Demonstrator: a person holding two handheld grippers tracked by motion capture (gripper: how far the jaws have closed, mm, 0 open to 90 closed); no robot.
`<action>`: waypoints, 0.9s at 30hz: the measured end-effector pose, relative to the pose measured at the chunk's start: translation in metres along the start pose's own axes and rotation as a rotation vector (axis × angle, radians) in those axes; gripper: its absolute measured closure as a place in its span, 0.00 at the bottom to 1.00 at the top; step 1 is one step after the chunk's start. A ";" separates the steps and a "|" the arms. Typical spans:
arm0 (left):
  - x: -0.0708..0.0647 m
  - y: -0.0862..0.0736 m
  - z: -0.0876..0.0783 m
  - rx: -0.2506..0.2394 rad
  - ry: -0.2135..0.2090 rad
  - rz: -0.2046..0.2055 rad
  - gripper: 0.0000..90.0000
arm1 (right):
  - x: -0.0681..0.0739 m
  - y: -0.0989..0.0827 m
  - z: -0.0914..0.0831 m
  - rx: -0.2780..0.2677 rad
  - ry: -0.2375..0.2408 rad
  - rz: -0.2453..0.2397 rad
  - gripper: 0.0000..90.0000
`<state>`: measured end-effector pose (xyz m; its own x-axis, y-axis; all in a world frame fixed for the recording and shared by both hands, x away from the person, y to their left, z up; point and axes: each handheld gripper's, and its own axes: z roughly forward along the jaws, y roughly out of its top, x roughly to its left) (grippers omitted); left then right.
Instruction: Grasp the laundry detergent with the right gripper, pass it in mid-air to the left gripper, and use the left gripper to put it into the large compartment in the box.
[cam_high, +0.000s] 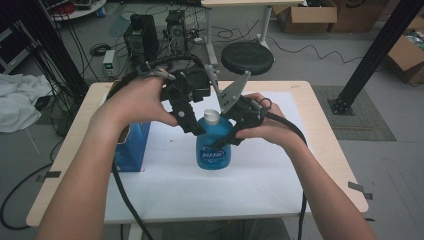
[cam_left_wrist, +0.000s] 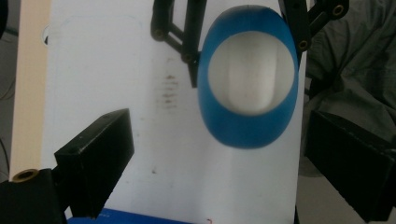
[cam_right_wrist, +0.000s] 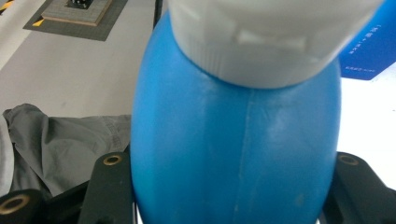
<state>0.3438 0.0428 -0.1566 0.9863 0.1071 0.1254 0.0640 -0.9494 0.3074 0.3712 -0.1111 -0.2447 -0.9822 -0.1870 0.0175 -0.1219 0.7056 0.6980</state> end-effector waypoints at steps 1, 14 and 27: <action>0.000 0.002 0.004 0.004 -0.002 0.001 0.11 | 0.000 0.001 0.000 0.000 0.003 0.002 0.48; -0.004 0.015 0.018 0.013 -0.004 0.035 0.16 | 0.001 0.000 -0.002 -0.012 0.023 0.004 0.48; -0.005 0.015 0.025 -0.010 -0.005 0.034 0.18 | 0.002 -0.001 -0.007 -0.016 0.030 0.018 0.48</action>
<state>0.3433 0.0205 -0.1767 0.9887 0.0731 0.1309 0.0288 -0.9495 0.3126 0.3699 -0.1169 -0.2409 -0.9794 -0.1950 0.0519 -0.1014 0.6982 0.7087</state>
